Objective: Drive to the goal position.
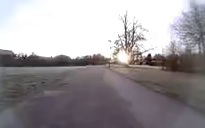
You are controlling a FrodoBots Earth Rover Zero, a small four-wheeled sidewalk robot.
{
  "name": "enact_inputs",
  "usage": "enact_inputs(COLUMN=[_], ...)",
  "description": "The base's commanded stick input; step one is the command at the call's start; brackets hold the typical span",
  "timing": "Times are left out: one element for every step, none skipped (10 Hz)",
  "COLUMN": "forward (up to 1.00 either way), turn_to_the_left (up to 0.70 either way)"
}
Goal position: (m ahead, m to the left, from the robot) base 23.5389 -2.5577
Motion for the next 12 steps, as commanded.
enact_inputs(forward=[1.0, 1.0, 1.0, 1.0, 1.0, 1.0, 1.0, 1.0, 1.0, 1.0, 1.0, 1.0], turn_to_the_left=[0.0, 0.0, 0.0, 0.0, 0.0, 0.0, 0.0, 0.0, 0.0, 0.0, 0.0, 0.0])
